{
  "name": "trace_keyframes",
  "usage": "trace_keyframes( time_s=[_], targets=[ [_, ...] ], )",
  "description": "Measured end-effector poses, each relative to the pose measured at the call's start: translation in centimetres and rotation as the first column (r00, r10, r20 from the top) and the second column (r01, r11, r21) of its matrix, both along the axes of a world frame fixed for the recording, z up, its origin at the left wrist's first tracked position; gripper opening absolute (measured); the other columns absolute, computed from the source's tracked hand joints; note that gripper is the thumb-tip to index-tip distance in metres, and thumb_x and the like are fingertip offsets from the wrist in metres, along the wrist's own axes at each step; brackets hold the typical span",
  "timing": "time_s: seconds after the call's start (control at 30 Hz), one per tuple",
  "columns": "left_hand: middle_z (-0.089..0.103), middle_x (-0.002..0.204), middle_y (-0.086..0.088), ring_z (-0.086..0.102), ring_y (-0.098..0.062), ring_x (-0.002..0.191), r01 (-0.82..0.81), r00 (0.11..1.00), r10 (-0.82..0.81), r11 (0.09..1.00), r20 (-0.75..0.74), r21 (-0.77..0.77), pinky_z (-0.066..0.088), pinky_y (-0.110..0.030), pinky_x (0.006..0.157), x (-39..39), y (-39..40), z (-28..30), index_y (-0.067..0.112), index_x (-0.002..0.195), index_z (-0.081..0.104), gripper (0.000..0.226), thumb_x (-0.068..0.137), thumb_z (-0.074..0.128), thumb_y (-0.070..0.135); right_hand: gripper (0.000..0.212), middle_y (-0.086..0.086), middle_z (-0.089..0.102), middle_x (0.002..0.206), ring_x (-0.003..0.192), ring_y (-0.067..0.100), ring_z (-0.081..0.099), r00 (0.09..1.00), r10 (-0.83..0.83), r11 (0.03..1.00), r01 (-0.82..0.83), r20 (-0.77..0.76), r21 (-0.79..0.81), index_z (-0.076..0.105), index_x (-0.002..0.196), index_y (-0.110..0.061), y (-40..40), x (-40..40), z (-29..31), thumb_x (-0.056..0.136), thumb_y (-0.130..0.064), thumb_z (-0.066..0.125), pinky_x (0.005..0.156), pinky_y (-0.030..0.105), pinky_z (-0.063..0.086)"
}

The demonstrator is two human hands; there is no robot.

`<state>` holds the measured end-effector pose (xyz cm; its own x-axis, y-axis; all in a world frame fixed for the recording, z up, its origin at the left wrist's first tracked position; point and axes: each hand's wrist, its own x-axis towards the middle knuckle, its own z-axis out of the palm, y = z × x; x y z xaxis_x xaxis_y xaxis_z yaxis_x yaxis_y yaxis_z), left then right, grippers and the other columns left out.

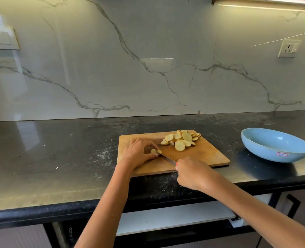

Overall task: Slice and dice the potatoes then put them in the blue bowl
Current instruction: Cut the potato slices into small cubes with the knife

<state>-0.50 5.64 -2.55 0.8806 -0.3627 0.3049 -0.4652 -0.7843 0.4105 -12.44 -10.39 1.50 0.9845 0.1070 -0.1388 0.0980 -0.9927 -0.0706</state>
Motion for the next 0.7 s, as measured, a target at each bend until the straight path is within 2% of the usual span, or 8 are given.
trace_keyframes(
  time_s=[0.1,0.2,0.3,0.4,0.5,0.57,0.7],
  targets=[
    [0.054,0.126,0.006,0.042,-0.021,0.120,0.001,1.000,-0.001,1.000,-0.003,-0.002,0.034,-0.044,0.103,0.0,0.0,-0.1,0.051,0.091,0.056,0.015,0.079,0.064,0.051,0.015,0.001,0.044,0.067,0.057,0.013,0.040,1.000,0.002,0.999,-0.003,-0.009,-0.043,0.048,0.077,-0.009,-0.8,-0.7,0.7,0.090,-0.008,0.042,0.049,0.022,0.030],
    [0.056,0.125,0.007,0.045,-0.019,0.119,0.014,1.000,-0.014,1.000,-0.007,-0.012,0.034,-0.045,0.103,0.0,0.0,-0.2,0.050,0.094,0.057,0.016,0.079,0.065,0.049,0.025,0.000,0.043,0.066,0.057,0.011,0.039,0.998,-0.013,0.996,0.017,0.054,-0.084,0.043,0.066,-0.012,-1.2,-1.2,1.9,0.091,-0.010,0.041,0.047,0.022,0.028],
    [0.062,0.115,0.005,0.054,-0.013,0.106,0.034,0.999,-0.038,0.992,-0.031,-0.118,0.044,-0.040,0.097,0.0,0.1,-0.1,0.034,0.106,0.062,0.028,0.079,0.069,0.038,0.030,0.000,0.042,0.066,0.058,0.012,0.040,0.992,-0.020,0.998,0.028,0.121,-0.059,0.036,0.062,-0.015,-1.0,-1.2,2.3,0.092,-0.011,0.040,0.048,0.023,0.028],
    [0.065,0.099,0.002,0.059,-0.013,0.096,0.005,0.996,-0.028,0.969,-0.090,-0.247,0.049,-0.035,0.092,-0.4,0.3,0.1,0.018,0.115,0.057,0.040,0.079,0.072,0.026,0.028,0.001,0.043,0.065,0.056,0.013,0.040,0.989,-0.005,0.999,0.012,0.149,-0.052,0.037,0.063,-0.014,-0.5,-0.3,1.8,0.091,-0.009,0.039,0.047,0.024,0.027],
    [0.067,0.085,0.003,0.062,-0.015,0.091,-0.029,0.996,0.004,0.953,-0.084,-0.300,0.049,-0.035,0.090,-0.4,0.4,0.1,0.013,0.114,0.055,0.040,0.078,0.073,0.017,0.019,0.000,0.043,0.065,0.054,0.011,0.040,0.988,0.029,0.999,-0.022,0.154,-0.045,0.045,0.074,-0.010,0.1,0.7,0.9,0.092,-0.009,0.038,0.046,0.023,0.027],
    [0.068,0.086,0.002,0.063,-0.015,0.089,-0.033,0.997,0.010,0.949,-0.074,-0.312,0.051,-0.033,0.088,-0.5,0.3,0.1,0.013,0.113,0.055,0.040,0.078,0.073,0.015,0.014,-0.001,0.043,0.066,0.054,0.011,0.041,0.988,0.036,0.999,-0.033,0.151,-0.023,0.049,0.084,-0.012,0.4,1.3,0.5,0.093,-0.009,0.038,0.045,0.023,0.027],
    [0.071,0.091,-0.003,0.064,-0.014,0.087,-0.025,0.998,0.008,0.948,-0.055,-0.316,0.051,-0.031,0.087,-0.5,0.3,0.1,0.013,0.114,0.055,0.040,0.078,0.073,0.013,0.012,-0.001,0.043,0.067,0.055,0.010,0.040,0.993,0.030,0.999,-0.031,0.117,0.014,0.049,0.087,-0.012,0.8,1.7,0.3,0.093,-0.010,0.039,0.045,0.021,0.027]
  ],
)
